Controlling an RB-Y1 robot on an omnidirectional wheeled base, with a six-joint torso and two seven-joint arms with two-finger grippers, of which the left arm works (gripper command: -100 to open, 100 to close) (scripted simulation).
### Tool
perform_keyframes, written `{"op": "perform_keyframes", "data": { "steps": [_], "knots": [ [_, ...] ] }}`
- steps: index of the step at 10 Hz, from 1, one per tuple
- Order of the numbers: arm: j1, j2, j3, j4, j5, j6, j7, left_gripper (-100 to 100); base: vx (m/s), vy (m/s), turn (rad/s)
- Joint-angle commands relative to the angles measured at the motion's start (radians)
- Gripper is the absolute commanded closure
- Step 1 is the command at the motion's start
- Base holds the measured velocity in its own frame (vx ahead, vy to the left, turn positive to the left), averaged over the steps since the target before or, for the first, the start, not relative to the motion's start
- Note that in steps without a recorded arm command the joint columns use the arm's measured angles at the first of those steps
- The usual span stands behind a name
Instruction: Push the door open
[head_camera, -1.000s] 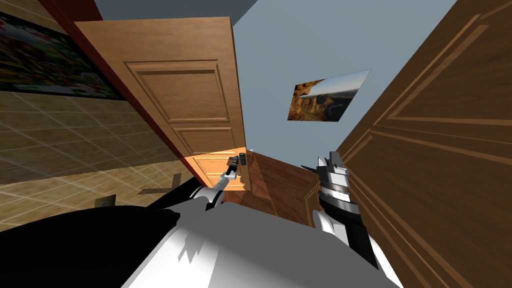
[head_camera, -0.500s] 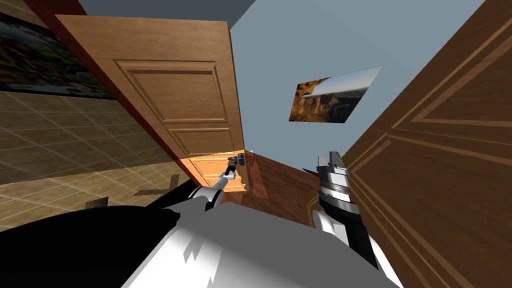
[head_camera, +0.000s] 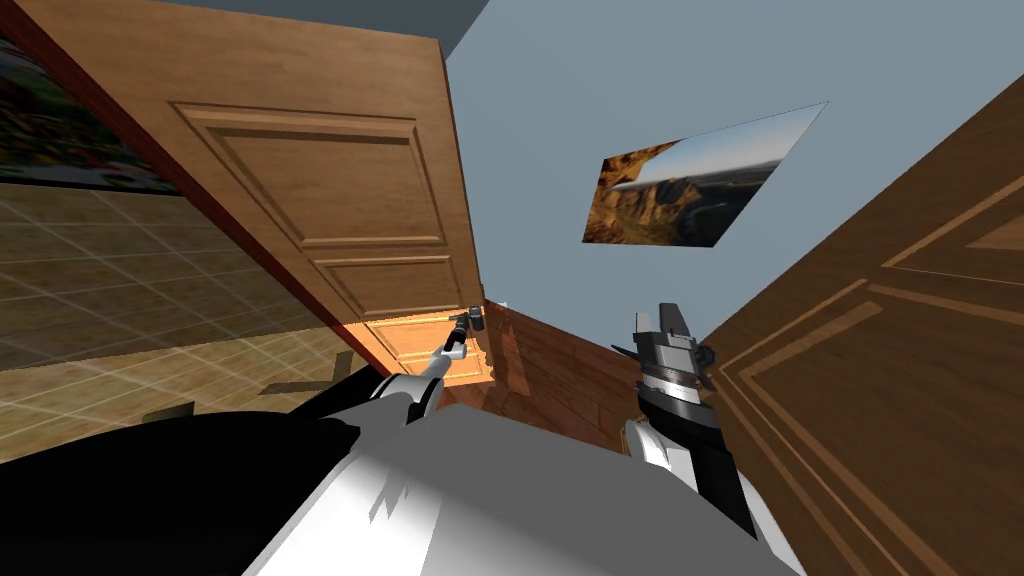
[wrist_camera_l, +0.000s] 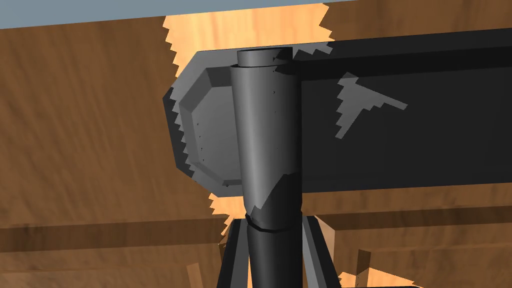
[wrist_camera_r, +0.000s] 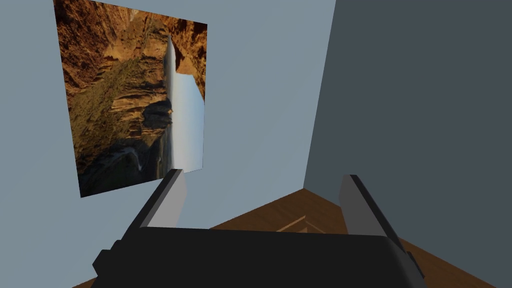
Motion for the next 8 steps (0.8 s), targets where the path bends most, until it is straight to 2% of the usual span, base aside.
{"op": "perform_keyframes", "data": {
  "steps": [1, 2, 4, 5, 7, 8],
  "knots": [
    [0.006, 0.005, 0.022, -0.01, 0.007, 0.003, -0.013, 100, 0.2, -0.076, 0.067],
    [0.006, 0.005, 0.022, -0.01, 0.007, 0.003, -0.013, 100, 0.134, -0.036, 0.044],
    [0.009, 0.013, 0.041, -0.004, 0.014, 0.001, -0.021, 100, 0.173, -0.057, 0.051],
    [0.007, 0.007, 0.036, 0.004, 0.012, -0.001, -0.021, 100, 0.076, -0.022, 0.033],
    [0.011, 0.018, 0.057, 0.009, 0.021, -0.004, -0.029, 100, 0.136, -0.043, 0.048],
    [0.011, 0.018, 0.057, 0.009, 0.021, -0.004, -0.029, 100, 0.145, -0.03, 0.04]
  ]
}}
